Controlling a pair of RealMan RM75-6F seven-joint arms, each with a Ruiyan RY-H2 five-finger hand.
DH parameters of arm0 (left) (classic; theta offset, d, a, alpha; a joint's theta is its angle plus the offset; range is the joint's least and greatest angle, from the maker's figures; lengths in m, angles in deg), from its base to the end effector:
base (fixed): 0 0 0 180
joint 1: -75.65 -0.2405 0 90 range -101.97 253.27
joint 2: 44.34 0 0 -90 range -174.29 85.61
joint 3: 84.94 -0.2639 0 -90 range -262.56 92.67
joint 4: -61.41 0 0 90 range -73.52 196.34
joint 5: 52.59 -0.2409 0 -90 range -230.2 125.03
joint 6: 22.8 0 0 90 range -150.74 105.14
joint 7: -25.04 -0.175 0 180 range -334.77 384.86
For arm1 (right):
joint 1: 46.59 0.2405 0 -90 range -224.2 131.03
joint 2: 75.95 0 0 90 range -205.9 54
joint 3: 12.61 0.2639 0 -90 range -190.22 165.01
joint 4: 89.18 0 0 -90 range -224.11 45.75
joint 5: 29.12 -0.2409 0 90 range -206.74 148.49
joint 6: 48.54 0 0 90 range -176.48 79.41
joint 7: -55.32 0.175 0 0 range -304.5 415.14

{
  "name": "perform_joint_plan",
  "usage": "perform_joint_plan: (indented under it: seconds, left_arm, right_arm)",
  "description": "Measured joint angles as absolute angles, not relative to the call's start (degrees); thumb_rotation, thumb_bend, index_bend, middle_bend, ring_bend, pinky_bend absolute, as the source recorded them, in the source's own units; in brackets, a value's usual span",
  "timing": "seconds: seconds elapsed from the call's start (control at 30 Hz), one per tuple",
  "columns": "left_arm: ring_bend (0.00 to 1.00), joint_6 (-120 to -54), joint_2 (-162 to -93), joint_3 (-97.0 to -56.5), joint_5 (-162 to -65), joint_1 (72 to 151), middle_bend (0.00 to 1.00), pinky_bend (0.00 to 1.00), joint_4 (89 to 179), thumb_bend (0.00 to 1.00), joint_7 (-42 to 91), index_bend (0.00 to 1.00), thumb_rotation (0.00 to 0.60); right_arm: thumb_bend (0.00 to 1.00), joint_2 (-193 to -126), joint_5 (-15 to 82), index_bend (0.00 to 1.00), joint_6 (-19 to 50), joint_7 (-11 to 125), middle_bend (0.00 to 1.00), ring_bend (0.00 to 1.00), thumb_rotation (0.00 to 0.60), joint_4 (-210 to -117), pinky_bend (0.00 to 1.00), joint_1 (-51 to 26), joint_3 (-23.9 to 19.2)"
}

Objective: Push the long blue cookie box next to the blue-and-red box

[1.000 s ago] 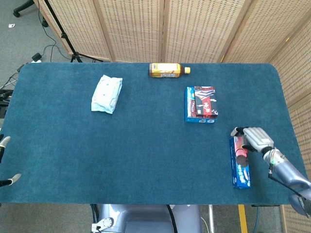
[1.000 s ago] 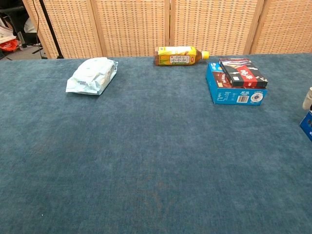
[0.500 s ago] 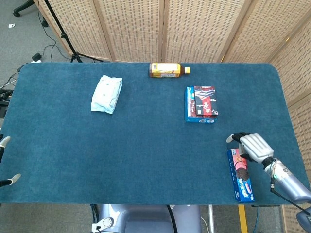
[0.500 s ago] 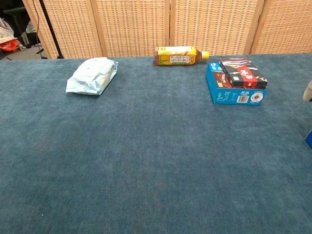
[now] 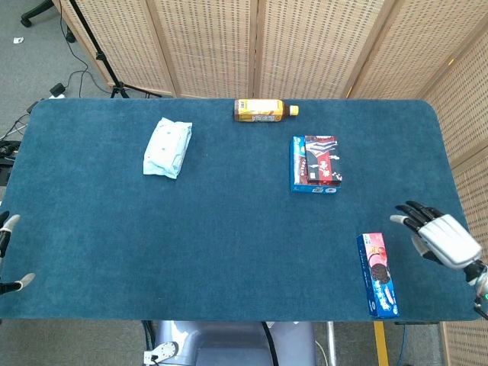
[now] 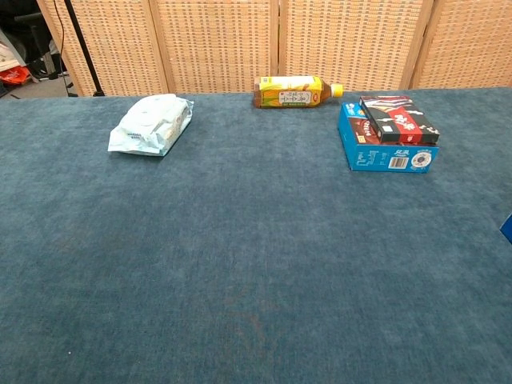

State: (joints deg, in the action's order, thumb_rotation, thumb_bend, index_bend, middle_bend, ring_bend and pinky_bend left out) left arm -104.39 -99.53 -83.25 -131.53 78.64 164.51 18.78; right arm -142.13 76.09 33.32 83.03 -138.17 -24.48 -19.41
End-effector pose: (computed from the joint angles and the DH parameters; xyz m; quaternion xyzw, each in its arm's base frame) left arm -0.3334 0.1954 0.1601 -0.5836 -0.4248 -0.3106 0.6184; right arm -0.3831 -0.3054 0.1763 0.8010 -0.2384 0.3132 0.4511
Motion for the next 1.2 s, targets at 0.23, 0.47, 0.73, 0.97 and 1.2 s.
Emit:
perform_joint_plan:
  seconds: [0.23,0.47,0.73,0.97,1.2]
  left_arm:
    - [0.0,-104.7,-99.7,-83.3,-131.8,78.6,0.0,0.0,164.6,0.0,18.5,0.0,0.6]
    - [0.0,-104.8,-99.8,-83.5,-132.0,78.6,0.0,0.0,164.6,0.0,18.3,0.0,0.6]
    - [0.0,-104.9,-99.8,-83.4,-131.7,78.5,0.0,0.0,164.6,0.0,18.6,0.0,0.6]
    - [0.0,-105.3,-99.8,-83.4,-131.9,78.3,0.0,0.0,164.5,0.0,18.9,0.0,0.6]
    - [0.0,-105.0,-99.8,-83.5,-131.8,78.4,0.0,0.0,164.3,0.0,19.1,0.0,0.6]
  right_arm:
    - [0.0,-148.1,76.4,0.0,38.5,81.9,0.0,0.0,0.6,-123.5,0.01,-28.0,-20.2]
    - [0.0,-155.4,78.2,0.0,43.3,84.2,0.0,0.0,0.6,-112.9,0.01,-29.1,-21.9]
    - [0.0,-160.0,81.0,0.0,47.2,87.6,0.0,0.0,0.6,-108.2,0.01,-28.6,-25.0]
    - [0.0,-162.4,81.7,0.0,50.5,87.6,0.0,0.0,0.6,-108.7,0.01,-27.1,-25.7]
    - [0.0,-163.6,82.4,0.0,50.2,85.3,0.0,0.0,0.6,-109.8,0.01,-25.5,-26.4]
